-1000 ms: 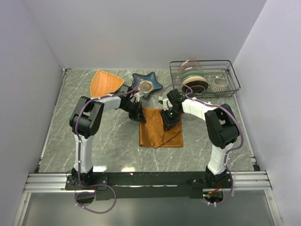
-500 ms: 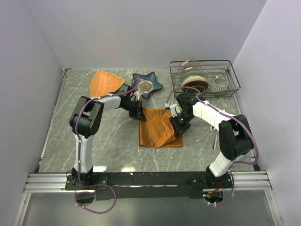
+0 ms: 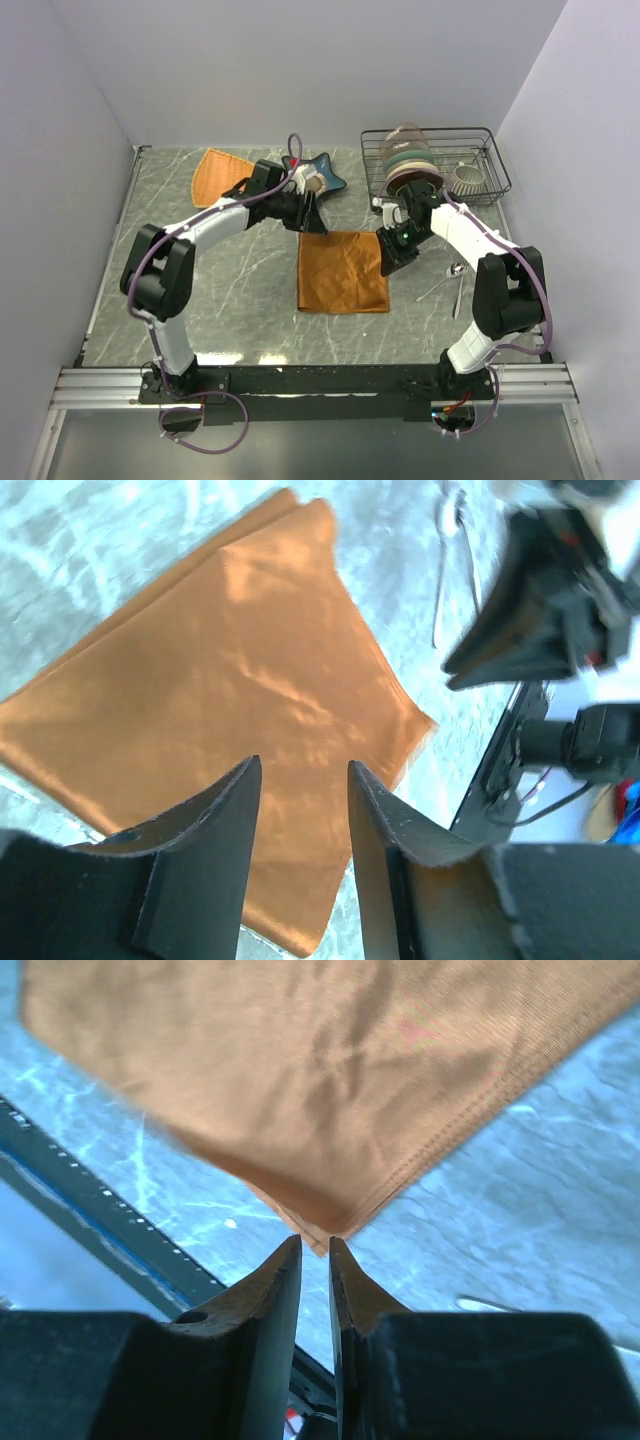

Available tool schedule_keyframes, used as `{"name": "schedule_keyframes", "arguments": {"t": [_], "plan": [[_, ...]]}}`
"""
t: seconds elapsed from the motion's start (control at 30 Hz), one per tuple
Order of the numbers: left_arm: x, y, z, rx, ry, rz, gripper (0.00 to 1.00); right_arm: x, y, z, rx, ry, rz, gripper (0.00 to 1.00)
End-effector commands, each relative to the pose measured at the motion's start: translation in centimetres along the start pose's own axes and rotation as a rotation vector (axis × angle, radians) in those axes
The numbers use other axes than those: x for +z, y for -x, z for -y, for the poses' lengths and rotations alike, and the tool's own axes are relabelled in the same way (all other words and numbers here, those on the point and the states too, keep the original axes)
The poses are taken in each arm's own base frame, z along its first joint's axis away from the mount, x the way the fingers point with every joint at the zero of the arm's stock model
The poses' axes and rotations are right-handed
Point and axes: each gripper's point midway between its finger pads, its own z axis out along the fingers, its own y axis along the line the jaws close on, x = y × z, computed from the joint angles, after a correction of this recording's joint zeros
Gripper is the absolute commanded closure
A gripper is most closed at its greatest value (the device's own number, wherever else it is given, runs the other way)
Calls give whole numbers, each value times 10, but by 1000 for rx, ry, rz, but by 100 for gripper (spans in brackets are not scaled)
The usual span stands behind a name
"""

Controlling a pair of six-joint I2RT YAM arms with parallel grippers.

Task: Fold the napkin into a case and place the utensils inside
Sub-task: Smooth out the square-folded napkin at the center of the board, then pick up the top corner of the square-folded napkin from the center of the board.

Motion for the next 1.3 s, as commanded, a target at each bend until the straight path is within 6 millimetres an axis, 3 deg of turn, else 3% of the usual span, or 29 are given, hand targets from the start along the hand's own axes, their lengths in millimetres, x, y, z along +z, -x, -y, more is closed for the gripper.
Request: {"name": "schedule_keyframes", "arguments": {"t": [0.0,0.13,0.2,0.27,0.3,0.43,0.47,0.57,0.7,0.83,1.17,1.27], "plan": [[-8,-3,9,137,-4,36,54,0,30,-17,-42,95,74,75],[-32,-1,-2,111,59,41,54,7,39,-23,-167,109,47,87],[-51,2,-8,103,66,48,53,6,36,-17,-245,96,28,81],[-69,5,-8,157,71,65,51,-1,23,-17,-301,105,-4,67],[-73,-3,-10,164,84,45,50,-4,18,-12,-379,88,-10,63],[-92,-14,-1,310,102,76,44,-19,-5,2,-681,-48,44,54],[-93,-17,-1,325,105,79,44,-11,-18,8,-737,-65,33,53],[-100,-22,0,303,117,82,44,-9,-27,9,-947,-106,41,50],[-112,-20,-2,293,160,107,43,-1,-34,2,-1049,-123,53,39],[-120,-22,-9,278,190,121,44,20,-57,1,-1119,-117,5,39],[-123,-32,-18,204,197,106,44,46,-67,-3,-1182,-131,-23,45],[-123,-33,-21,198,199,103,44,52,-64,-2,-1171,-149,-27,51]]}}
